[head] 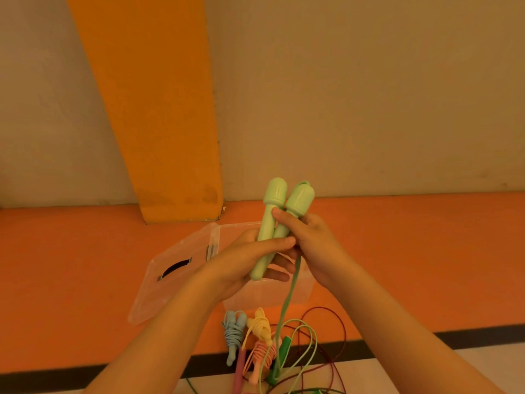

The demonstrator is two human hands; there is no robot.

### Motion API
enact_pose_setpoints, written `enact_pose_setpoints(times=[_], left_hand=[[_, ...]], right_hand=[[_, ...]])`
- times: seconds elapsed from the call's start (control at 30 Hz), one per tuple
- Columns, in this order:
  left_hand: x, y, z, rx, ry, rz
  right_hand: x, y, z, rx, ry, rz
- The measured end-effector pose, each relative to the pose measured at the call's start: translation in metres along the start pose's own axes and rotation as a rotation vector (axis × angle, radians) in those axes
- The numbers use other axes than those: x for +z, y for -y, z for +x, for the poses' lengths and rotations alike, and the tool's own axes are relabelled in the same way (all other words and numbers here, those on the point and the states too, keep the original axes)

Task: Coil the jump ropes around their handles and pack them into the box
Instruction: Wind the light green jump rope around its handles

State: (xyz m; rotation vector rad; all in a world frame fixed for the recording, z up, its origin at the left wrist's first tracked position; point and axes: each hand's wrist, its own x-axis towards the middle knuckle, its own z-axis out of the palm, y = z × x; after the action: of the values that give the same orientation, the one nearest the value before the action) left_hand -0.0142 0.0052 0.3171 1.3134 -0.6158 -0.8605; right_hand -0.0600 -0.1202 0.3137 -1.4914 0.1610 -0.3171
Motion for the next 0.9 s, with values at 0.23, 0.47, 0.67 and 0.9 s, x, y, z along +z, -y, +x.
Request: enact_pose_setpoints(times=[0.23,0.47,0.67,0.9], left_hand=[[0.0058,0.0016,-0.0020,0.107,-0.259,0.306],[0.0054,0.0006,-0.0036,0.160,-0.256,0.351],[0.0056,-0.0015,-0.0045,0.229,-0.205,0.290],[0.0025,-0.0023,-0.0084,0.176,-0.088,0.185]], right_hand=[[0.0009,-0.0051,0.0068,-0.009,-0.096,-0.041],[0.0003,-0.0057,0.0057,-0.021,-0.126,0.001],[0.0022,0.0006,0.0017,-0.002,-0.035,0.073],[-0.0017,-0.0019,0.0010,0.018,0.030,-0.005]])
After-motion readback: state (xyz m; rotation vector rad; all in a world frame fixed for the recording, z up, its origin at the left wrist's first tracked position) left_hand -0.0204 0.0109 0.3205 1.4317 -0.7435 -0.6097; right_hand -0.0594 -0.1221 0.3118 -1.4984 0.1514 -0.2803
